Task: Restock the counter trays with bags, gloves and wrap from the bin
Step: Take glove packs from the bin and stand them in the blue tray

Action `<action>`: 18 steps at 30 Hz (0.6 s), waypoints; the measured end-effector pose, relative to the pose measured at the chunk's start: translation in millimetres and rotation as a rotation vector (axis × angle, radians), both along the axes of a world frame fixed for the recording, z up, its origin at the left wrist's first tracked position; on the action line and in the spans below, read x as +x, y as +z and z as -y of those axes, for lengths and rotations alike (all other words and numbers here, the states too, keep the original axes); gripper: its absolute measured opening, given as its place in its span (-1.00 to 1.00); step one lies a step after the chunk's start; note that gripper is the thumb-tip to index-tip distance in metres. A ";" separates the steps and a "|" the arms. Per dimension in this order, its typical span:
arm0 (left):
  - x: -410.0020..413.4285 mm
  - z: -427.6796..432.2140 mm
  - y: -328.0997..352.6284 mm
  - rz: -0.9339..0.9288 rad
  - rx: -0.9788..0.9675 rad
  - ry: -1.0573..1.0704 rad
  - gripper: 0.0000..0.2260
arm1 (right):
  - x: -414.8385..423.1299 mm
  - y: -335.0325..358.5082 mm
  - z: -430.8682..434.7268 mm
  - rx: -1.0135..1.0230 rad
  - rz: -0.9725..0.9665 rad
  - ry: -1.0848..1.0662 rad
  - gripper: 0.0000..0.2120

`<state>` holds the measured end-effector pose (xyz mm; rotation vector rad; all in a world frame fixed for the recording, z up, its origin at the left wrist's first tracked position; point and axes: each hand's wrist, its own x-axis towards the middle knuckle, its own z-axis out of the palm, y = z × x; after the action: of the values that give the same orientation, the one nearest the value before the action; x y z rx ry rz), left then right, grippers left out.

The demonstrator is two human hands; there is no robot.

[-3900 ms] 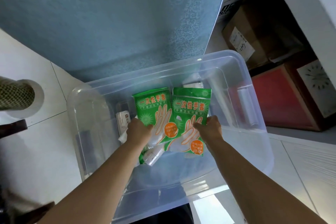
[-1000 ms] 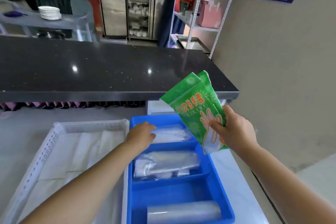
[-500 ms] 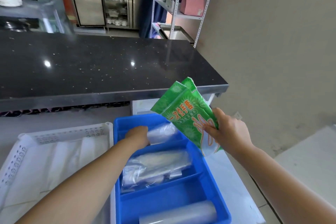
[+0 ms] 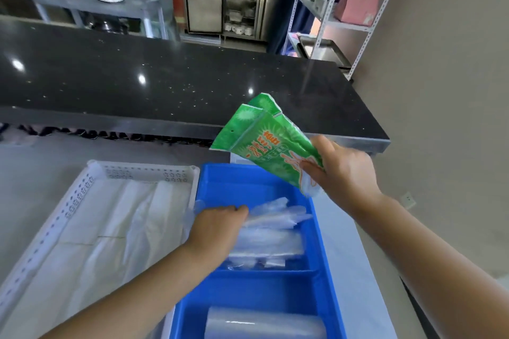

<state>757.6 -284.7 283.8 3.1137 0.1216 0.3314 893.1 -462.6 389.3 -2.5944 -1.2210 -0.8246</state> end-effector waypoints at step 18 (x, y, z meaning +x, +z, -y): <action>-33.6 28.1 -2.6 -0.059 -0.051 0.120 -0.58 | 61.3 -81.6 -78.2 -0.534 -0.379 0.280 -0.48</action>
<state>724.0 -312.9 281.2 3.0728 0.3127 0.2336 954.4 -384.4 307.6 -2.6688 -1.8002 0.0647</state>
